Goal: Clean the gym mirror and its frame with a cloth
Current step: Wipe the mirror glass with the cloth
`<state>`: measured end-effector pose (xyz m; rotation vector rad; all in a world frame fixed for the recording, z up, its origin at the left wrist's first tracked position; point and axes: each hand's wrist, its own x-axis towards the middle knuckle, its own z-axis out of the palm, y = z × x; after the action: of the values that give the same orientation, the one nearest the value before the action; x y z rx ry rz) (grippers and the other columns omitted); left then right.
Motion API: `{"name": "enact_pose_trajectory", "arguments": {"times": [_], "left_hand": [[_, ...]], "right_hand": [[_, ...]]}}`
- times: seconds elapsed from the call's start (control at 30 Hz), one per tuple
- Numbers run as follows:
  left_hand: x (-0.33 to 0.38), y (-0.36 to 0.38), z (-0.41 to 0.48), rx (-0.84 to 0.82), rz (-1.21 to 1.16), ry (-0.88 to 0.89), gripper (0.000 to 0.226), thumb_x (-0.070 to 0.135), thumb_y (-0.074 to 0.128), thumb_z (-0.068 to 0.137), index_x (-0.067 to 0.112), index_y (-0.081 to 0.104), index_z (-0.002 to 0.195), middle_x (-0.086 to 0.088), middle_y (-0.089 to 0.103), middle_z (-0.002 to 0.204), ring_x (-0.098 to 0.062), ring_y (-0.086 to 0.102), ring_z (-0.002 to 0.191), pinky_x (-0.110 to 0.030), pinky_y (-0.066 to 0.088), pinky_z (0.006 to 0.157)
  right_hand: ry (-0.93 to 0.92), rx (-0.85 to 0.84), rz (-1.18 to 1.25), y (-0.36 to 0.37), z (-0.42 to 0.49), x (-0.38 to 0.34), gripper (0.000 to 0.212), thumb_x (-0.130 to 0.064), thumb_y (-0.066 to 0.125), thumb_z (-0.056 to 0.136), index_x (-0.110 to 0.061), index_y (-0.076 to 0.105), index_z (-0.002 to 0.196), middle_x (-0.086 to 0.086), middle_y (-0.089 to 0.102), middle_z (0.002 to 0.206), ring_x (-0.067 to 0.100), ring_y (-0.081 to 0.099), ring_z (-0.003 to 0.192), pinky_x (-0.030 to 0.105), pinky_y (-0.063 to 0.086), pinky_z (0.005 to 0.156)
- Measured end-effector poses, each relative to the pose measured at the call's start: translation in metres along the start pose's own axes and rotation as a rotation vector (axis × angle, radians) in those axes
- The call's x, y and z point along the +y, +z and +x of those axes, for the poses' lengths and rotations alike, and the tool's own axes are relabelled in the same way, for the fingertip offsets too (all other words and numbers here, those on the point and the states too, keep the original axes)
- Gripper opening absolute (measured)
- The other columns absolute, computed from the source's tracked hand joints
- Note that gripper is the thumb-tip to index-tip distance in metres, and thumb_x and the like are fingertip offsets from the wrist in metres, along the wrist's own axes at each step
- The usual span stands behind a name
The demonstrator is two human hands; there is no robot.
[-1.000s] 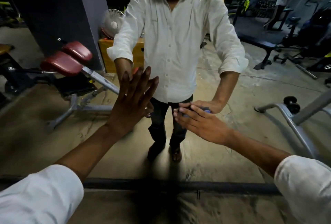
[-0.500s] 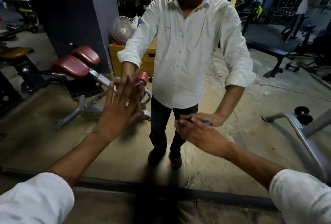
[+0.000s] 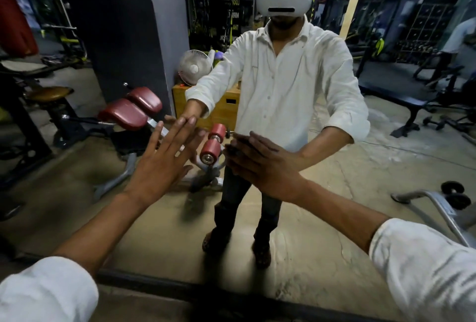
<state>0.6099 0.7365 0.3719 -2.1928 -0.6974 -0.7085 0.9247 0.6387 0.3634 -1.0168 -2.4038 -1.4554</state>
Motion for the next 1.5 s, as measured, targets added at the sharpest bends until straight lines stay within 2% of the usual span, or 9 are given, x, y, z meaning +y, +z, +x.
{"name": "enact_pose_trajectory", "arguments": {"times": [0.1, 0.3, 0.4, 0.57, 0.67, 0.87, 1.1, 1.3, 1.5], "left_hand": [[-0.038, -0.003, -0.005, 0.016, 0.037, 0.021, 0.104, 0.035, 0.081, 0.090, 0.017, 0.017, 0.171, -0.014, 0.006, 0.178, -0.034, 0.007, 0.165, -0.066, 0.021, 0.127], [-0.074, 0.007, -0.009, 0.074, 0.112, 0.108, 0.091, 0.032, 0.071, 0.098, 0.015, 0.019, 0.170, -0.014, 0.012, 0.178, -0.035, 0.011, 0.164, -0.062, 0.019, 0.129], [-0.072, 0.012, -0.010, 0.137, 0.112, 0.126, 0.080, 0.030, 0.061, 0.099, 0.012, 0.025, 0.169, -0.018, 0.020, 0.175, -0.038, 0.022, 0.161, -0.061, 0.019, 0.130], [-0.069, 0.021, -0.022, 0.142, 0.155, 0.125, 0.079, 0.036, 0.055, 0.106, 0.010, 0.017, 0.170, -0.020, 0.014, 0.176, -0.041, 0.019, 0.161, -0.062, 0.027, 0.127], [-0.072, 0.023, -0.021, 0.157, 0.122, 0.132, 0.075, 0.033, 0.052, 0.107, 0.011, 0.017, 0.170, -0.018, 0.015, 0.176, -0.039, 0.020, 0.162, -0.061, 0.036, 0.122], [-0.087, 0.015, -0.024, 0.124, 0.063, 0.118, 0.084, 0.040, 0.058, 0.106, 0.013, 0.013, 0.171, -0.018, 0.009, 0.177, -0.040, 0.013, 0.163, -0.063, 0.027, 0.126], [-0.136, 0.010, -0.036, 0.137, 0.081, 0.066, 0.090, 0.042, 0.065, 0.101, 0.011, 0.016, 0.170, -0.021, 0.010, 0.176, -0.041, 0.017, 0.162, -0.063, 0.025, 0.127], [-0.189, 0.012, -0.045, 0.025, -0.001, 0.000, 0.075, 0.040, 0.043, 0.109, 0.011, 0.011, 0.171, -0.020, 0.002, 0.177, -0.038, 0.003, 0.164, -0.064, 0.011, 0.130], [-0.190, 0.016, -0.051, 0.007, 0.023, 0.015, 0.073, 0.034, 0.034, 0.109, 0.010, 0.003, 0.170, -0.021, 0.000, 0.177, -0.041, 0.006, 0.164, -0.062, 0.015, 0.130]], "right_hand": [[-0.110, 0.018, -0.079, 0.002, 0.035, 0.017, 0.055, -0.016, 0.057, 0.110, -0.017, 0.037, 0.161, 0.010, 0.041, 0.165, 0.031, 0.036, 0.154, 0.051, 0.018, 0.130], [0.294, 0.144, -0.173, -0.032, 0.114, 0.043, 0.056, -0.014, 0.040, 0.106, -0.012, 0.036, 0.162, 0.010, 0.033, 0.169, 0.036, 0.019, 0.159, 0.050, 0.003, 0.131], [0.236, 0.077, -0.227, 0.015, 0.110, 0.001, 0.056, -0.019, 0.029, 0.113, -0.009, 0.015, 0.166, 0.012, 0.022, 0.172, 0.033, 0.014, 0.159, 0.049, 0.001, 0.131], [0.202, 0.023, 0.961, 0.068, 0.050, -0.061, 0.076, -0.031, 0.054, 0.110, 0.000, 0.011, 0.164, 0.017, 0.024, 0.171, 0.032, 0.028, 0.157, 0.047, 0.022, 0.128], [-0.093, -0.055, 0.898, 0.055, 0.052, -0.060, 0.072, -0.039, 0.049, 0.111, -0.025, 0.008, 0.169, -0.002, 0.020, 0.174, 0.030, 0.027, 0.158, 0.049, 0.020, 0.129], [0.435, 0.032, 0.220, -0.004, 0.098, -0.074, 0.051, -0.019, 0.035, 0.110, -0.014, 0.043, 0.160, 0.007, 0.027, 0.171, 0.029, 0.018, 0.161, 0.042, -0.006, 0.129], [-0.028, -0.240, 0.745, 0.015, 0.120, -0.028, 0.056, -0.037, 0.042, 0.114, -0.024, 0.025, 0.166, -0.001, 0.018, 0.175, 0.022, 0.017, 0.161, 0.040, 0.012, 0.131], [0.255, -0.039, 0.046, -0.032, 0.206, 0.012, 0.055, -0.022, 0.019, 0.112, -0.008, 0.032, 0.164, 0.014, 0.026, 0.172, 0.039, 0.018, 0.159, 0.058, 0.013, 0.129], [0.489, -0.178, 0.135, 0.016, 0.214, -0.070, 0.061, -0.035, 0.003, 0.113, -0.022, 0.030, 0.166, 0.004, 0.022, 0.174, 0.025, 0.005, 0.163, 0.041, -0.025, 0.123]]}}
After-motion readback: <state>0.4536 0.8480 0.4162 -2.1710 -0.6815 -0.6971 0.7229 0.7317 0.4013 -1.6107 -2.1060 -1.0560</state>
